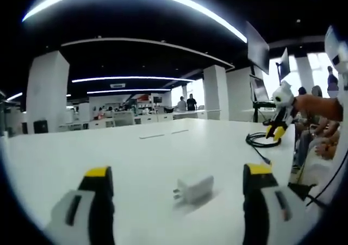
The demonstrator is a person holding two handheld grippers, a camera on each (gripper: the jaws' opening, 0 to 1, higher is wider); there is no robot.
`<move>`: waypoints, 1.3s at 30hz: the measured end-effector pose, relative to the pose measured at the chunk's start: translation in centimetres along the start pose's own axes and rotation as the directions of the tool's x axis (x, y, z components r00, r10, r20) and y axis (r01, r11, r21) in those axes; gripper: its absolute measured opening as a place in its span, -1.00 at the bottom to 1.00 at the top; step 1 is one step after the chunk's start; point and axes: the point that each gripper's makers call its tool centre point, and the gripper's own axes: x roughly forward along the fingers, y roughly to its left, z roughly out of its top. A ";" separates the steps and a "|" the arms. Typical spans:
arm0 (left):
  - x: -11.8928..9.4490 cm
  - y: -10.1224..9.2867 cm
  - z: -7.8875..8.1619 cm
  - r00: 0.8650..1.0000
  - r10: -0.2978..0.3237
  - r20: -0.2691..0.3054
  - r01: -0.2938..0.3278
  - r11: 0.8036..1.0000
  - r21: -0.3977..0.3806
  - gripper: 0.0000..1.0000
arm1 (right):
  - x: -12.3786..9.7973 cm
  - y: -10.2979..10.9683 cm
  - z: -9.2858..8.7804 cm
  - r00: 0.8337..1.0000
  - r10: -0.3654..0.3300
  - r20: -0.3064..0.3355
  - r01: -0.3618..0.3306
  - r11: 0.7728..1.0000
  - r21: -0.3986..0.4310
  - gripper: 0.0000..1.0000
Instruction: Plug the desk Type‑C cable into the charger adapter.
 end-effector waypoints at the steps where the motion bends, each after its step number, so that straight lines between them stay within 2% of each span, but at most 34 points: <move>1: 0.0 -0.1 -0.1 1.000 -0.003 -0.003 0.003 1.000 0.002 0.99 | 0.1 0.2 0.1 1.000 0.005 0.001 -0.005 1.000 -0.007 -0.53; 5: 0.1 -0.2 -0.3 1.000 -0.013 -0.015 0.013 1.000 0.012 0.99 | 0.7 1.3 0.6 1.000 0.026 0.011 -0.025 0.996 -0.084 -0.39; 9: 0.3 -0.3 -0.4 1.000 -0.024 -0.019 0.024 1.000 0.014 0.99 | 1.3 2.3 0.8 0.998 0.060 0.004 -0.059 0.991 -0.119 -0.34; 13: 0.4 -0.4 -0.6 0.999 -0.033 -0.029 0.033 0.999 0.018 0.99 | 1.9 2.5 1.1 0.998 0.055 0.009 -0.053 0.986 -0.159 -0.03; 20: 0.4 -0.5 -0.8 0.999 -0.036 -0.038 0.037 0.999 0.021 0.99 | 2.1 1.9 1.9 0.999 0.024 0.041 -0.017 0.986 -0.168 0.35; 26: 0.6 -0.4 -0.9 0.998 -0.036 -0.043 0.036 0.999 0.020 0.99 | 2.1 1.0 2.0 0.998 0.005 0.062 0.004 0.989 -0.147 0.49; 31: 0.7 -0.3 -0.8 0.998 -0.035 -0.042 0.036 0.999 0.019 0.99 | 2.0 0.7 2.3 0.994 -0.010 0.109 0.023 0.993 -0.119 0.55; 32: 0.7 -0.3 -0.8 0.999 -0.034 -0.042 0.035 0.999 0.019 0.99 | 2.0 0.5 2.7 0.991 -0.019 0.135 0.033 0.994 -0.108 0.55; 36: 0.8 -0.3 -0.7 0.999 -0.031 -0.038 0.031 0.999 0.021 0.99 | 1.9 -0.2 4.0 0.971 -0.061 0.232 0.079 0.995 -0.069 0.57; 39: 0.8 -0.2 -0.6 0.999 -0.029 -0.033 0.029 0.999 0.020 0.99 | 1.8 -0.7 4.9 0.948 -0.102 0.302 0.119 0.992 -0.039 0.59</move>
